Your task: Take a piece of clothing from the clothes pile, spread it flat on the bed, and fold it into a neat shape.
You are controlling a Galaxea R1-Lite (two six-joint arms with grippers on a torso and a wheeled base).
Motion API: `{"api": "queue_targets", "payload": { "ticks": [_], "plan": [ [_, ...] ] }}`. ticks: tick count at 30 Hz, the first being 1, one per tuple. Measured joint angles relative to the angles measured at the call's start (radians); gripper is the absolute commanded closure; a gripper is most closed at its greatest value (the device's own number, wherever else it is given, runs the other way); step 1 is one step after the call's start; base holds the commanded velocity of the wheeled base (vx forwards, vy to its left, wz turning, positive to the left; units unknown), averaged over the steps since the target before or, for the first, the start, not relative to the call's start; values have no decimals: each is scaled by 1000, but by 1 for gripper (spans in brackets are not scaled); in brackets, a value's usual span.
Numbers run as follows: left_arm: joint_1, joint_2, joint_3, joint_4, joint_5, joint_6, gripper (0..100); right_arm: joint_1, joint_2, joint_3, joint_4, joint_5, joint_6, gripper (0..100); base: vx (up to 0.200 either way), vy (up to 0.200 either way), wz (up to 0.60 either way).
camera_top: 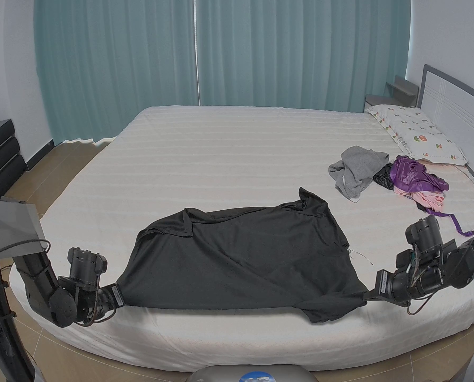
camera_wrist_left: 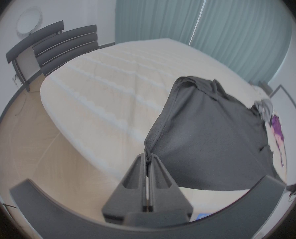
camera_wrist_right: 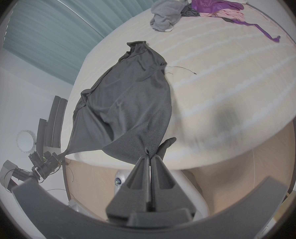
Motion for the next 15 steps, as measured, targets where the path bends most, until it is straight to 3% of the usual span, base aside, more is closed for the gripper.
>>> {"api": "queue_targets", "payload": {
  "ticks": [6, 15],
  "plan": [
    [-26, -57, 34, 156, 6, 64, 100, -5, -83, 89, 56, 1, -22, 100, 0, 0, 0],
    [-62, -88, 56, 191, 31, 80, 100, 3, -94, 201, 73, 2, -115, 100, 0, 0, 0]
  ]
}}
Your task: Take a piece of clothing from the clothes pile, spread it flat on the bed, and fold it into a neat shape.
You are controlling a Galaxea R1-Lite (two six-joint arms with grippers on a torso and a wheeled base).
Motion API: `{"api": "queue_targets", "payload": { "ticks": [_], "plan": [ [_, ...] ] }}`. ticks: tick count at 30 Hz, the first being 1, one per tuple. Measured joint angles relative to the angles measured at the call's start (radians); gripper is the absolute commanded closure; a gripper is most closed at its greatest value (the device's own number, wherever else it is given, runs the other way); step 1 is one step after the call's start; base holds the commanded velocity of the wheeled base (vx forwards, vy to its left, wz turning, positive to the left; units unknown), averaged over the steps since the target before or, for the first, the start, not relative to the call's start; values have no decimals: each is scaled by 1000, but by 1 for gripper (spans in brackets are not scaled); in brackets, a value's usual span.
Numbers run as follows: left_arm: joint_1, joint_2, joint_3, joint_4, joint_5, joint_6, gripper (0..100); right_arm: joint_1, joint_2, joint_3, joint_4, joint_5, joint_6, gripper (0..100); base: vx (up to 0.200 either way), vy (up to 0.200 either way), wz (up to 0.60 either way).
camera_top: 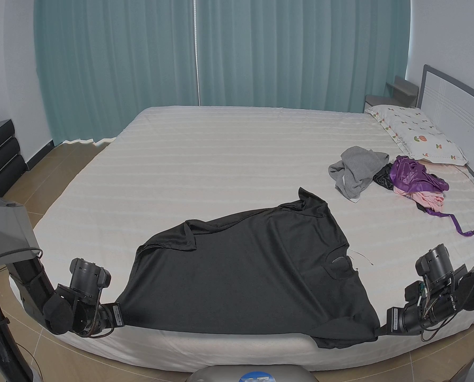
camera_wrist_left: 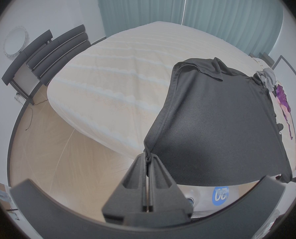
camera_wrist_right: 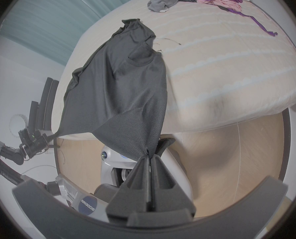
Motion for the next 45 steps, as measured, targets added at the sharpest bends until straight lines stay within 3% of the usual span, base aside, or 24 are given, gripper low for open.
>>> {"api": "queue_targets", "payload": {
  "ticks": [16, 17, 26, 45],
  "plan": [
    [-34, 25, 10, -8, 3, 0, 100, 20, 200, -11, -153, -12, -5, 100, 0, 0, 0],
    [-34, 27, 10, -8, 3, 0, 100, 22, 210, -11, -162, -12, -4, 0, 0, 0, 0],
    [-35, 48, 3, -13, 3, -3, 100, 19, 245, -13, -210, -12, 0, 0, 0, 0, 0],
    [-27, 79, 1, -29, 3, -4, 100, -95, 272, -26, -401, -13, -27, 0, 0, 0, 0]
  ]
}}
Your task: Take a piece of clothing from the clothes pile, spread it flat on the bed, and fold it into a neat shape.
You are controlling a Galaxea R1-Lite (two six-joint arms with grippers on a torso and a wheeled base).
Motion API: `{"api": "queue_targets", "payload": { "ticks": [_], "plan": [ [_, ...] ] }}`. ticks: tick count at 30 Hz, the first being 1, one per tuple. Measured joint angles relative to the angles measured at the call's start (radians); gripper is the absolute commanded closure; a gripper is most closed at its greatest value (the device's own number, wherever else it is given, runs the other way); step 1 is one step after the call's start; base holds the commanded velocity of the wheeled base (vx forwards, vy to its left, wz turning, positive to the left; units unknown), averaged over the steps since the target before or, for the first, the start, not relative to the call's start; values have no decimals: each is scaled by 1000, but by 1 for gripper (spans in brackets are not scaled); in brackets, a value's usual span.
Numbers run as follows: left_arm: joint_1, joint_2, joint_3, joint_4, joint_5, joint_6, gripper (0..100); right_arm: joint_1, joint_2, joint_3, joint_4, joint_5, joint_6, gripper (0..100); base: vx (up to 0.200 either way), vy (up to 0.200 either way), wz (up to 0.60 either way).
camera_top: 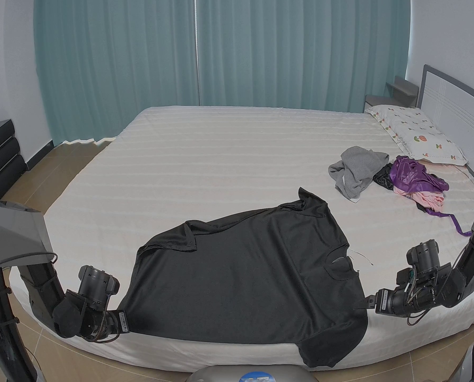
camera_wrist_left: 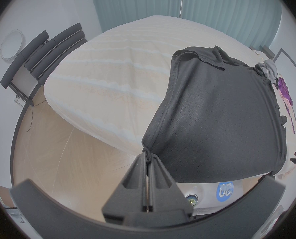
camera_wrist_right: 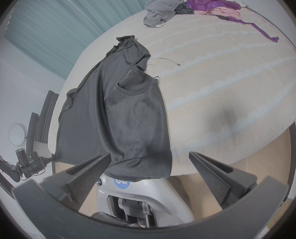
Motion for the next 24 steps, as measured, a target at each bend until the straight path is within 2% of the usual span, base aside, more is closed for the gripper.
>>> {"api": "queue_targets", "payload": {
  "ticks": [9, 16, 17, 24],
  "plan": [
    [4, 5, 2, 0, -1, 1, 100, -8, 124, -6, -230, -7, -24, 0, 0, 0, 0],
    [3, 10, 2, 0, -3, 1, 100, 10, 223, -16, -281, -20, -27, 0, 0, 0, 0],
    [3, 10, 2, 0, -3, 2, 100, 11, 234, -22, -281, -27, -26, 100, 0, 0, 0],
    [-4, 17, 7, 1, -3, 4, 100, 15, 256, -27, -281, -42, -21, 100, 0, 0, 0]
  ]
}}
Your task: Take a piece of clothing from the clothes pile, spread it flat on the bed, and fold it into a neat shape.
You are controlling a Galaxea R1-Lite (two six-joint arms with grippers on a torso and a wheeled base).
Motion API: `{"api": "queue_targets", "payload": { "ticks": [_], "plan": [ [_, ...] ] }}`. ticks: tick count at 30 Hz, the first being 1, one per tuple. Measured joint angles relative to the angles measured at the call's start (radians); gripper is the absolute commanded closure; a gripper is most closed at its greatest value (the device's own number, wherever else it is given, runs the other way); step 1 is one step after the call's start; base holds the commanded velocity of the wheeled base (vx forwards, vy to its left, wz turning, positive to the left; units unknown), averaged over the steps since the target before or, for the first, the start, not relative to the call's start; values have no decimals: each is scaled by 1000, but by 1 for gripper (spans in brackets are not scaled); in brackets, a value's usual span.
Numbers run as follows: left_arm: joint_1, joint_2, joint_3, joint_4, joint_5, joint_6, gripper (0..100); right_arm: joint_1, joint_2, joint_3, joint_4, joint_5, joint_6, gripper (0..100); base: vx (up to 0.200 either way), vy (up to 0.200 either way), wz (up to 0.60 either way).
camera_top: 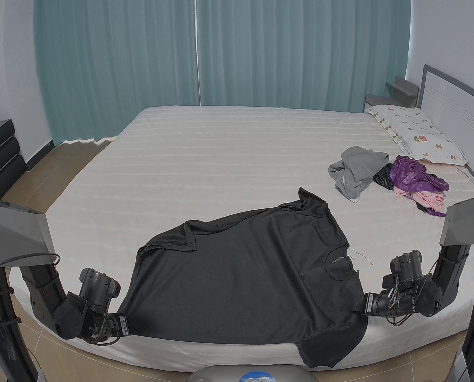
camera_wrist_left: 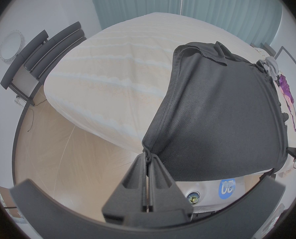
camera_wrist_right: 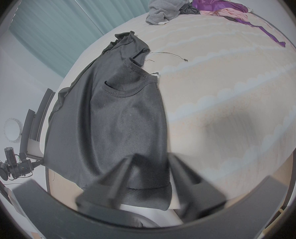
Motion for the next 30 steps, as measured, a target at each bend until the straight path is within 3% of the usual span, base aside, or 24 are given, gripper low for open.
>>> {"api": "queue_targets", "payload": {
  "ticks": [25, 26, 27, 30],
  "plan": [
    [-42, 10, 12, -2, 3, -2, 100, -29, -111, 206, -2, -5, -5, 100, 0, 0, 0],
    [-43, 10, 13, -2, 3, -2, 100, -28, -112, 208, -2, -5, -5, 0, 0, 0, 0],
    [-43, 9, 13, -2, 2, -4, 0, -26, -113, 208, -2, -5, -3, 0, 0, 0, 0],
    [-44, 7, 15, -3, -2, -9, 0, -22, -118, 202, -10, -3, 9, 0, 0, 0, 0]
  ]
}}
